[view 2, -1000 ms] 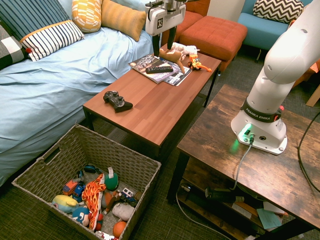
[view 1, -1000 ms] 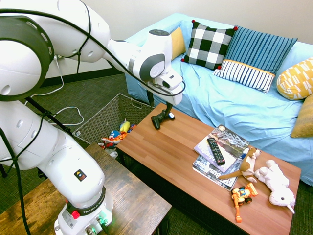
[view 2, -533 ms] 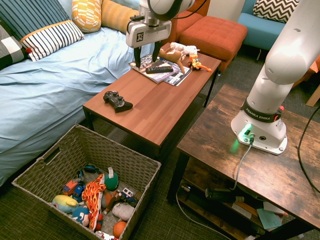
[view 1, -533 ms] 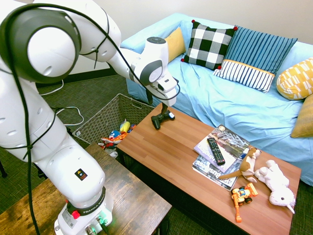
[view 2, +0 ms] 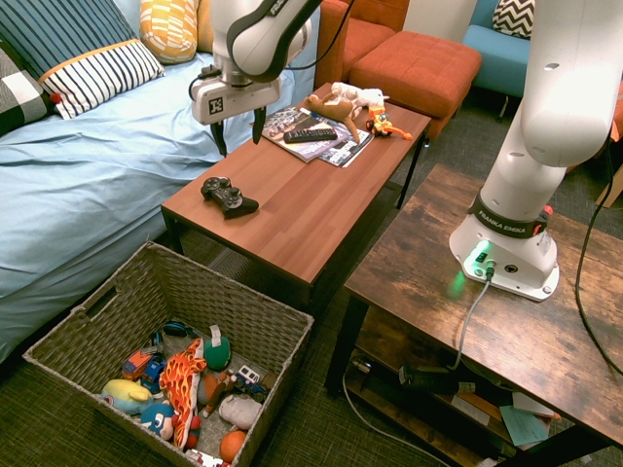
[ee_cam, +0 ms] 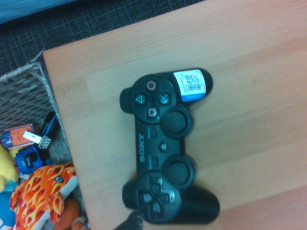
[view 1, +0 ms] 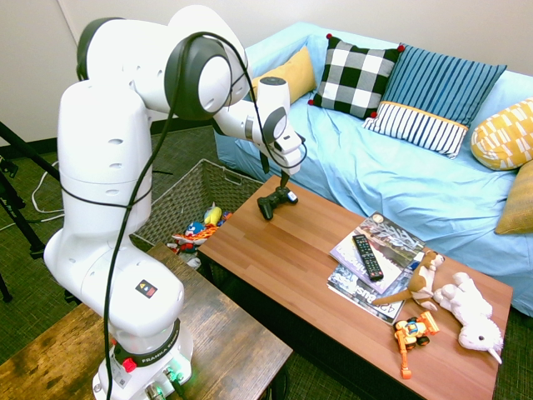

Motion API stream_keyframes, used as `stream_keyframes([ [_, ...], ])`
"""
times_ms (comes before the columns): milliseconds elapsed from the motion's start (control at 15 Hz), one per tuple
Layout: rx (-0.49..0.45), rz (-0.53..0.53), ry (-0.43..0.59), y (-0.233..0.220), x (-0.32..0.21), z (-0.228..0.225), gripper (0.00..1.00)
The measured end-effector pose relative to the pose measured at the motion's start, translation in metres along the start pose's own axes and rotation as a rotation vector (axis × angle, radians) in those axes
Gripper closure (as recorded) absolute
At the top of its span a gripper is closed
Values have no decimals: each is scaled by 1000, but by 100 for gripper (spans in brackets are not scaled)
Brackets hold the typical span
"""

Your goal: Put the gamepad in the basket

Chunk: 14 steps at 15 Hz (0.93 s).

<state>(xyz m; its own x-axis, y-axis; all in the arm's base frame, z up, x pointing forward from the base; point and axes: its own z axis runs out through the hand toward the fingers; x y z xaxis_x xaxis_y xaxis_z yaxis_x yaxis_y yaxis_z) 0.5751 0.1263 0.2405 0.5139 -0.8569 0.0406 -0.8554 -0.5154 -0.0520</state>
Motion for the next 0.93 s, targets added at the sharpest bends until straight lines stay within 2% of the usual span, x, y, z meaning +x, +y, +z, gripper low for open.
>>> stream_keyframes([
  [267,-47,-4,8,-29,-1,42,0],
  [933,-111,-4,14,-46,-1,119,0],
])
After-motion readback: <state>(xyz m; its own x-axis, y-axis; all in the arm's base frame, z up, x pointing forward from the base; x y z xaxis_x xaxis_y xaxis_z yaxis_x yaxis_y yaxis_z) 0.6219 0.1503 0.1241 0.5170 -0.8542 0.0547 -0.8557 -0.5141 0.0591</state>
